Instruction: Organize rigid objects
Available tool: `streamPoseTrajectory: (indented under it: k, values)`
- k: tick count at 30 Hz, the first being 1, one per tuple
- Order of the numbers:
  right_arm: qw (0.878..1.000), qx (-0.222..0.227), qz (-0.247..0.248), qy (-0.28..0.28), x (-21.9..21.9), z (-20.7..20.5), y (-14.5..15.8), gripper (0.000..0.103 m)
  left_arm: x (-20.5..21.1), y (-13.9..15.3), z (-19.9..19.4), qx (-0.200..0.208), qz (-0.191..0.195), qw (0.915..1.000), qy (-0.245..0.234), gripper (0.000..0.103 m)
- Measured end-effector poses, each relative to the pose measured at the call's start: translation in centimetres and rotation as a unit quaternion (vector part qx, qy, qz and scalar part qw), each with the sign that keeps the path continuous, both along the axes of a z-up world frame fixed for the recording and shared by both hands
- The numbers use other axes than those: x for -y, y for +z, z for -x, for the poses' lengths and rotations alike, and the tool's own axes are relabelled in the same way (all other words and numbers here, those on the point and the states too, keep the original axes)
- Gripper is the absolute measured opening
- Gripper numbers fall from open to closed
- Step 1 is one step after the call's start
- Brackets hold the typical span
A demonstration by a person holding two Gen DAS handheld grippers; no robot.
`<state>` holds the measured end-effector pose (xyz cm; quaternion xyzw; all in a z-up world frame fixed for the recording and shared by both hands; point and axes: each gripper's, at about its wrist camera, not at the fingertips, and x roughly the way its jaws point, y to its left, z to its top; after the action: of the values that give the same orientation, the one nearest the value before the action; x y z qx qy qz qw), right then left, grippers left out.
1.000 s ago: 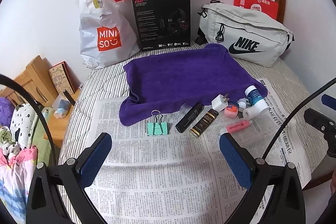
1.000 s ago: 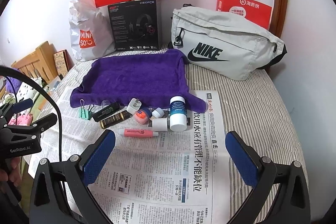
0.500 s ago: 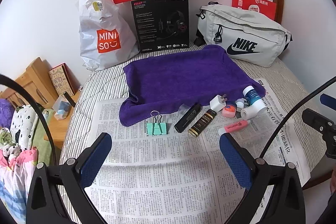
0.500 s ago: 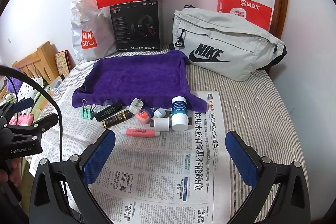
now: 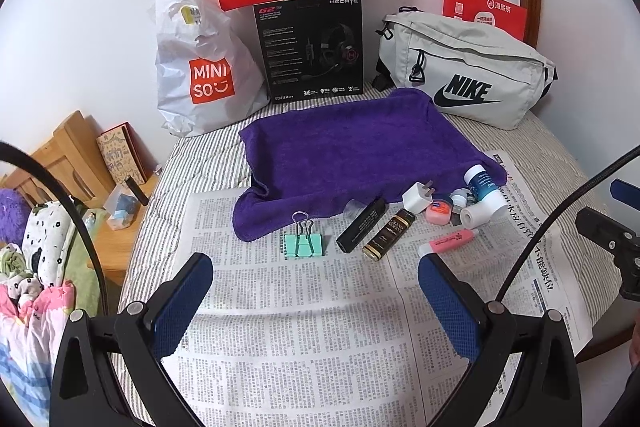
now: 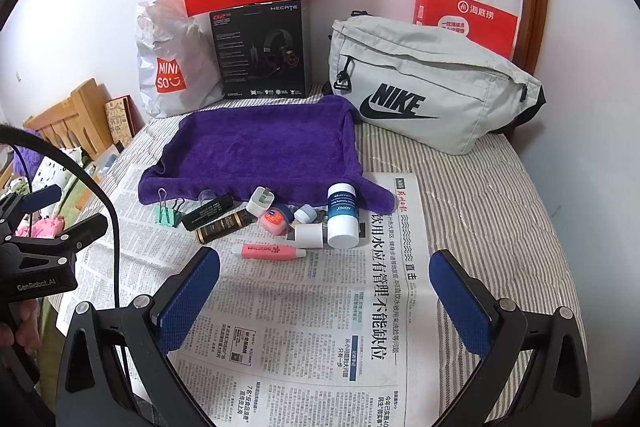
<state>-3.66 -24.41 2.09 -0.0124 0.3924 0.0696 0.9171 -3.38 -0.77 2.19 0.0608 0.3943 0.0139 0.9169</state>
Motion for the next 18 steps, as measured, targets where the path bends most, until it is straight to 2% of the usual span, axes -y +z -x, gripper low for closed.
streamPoseTrajectory:
  k: [18]
  values:
    - [1.000, -0.003, 0.003, 0.005, -0.32, 0.04, 0.17, 0.103, -0.19, 0.05, 0.24, -0.002, 0.001, 1.0000, 0.002, 0.103]
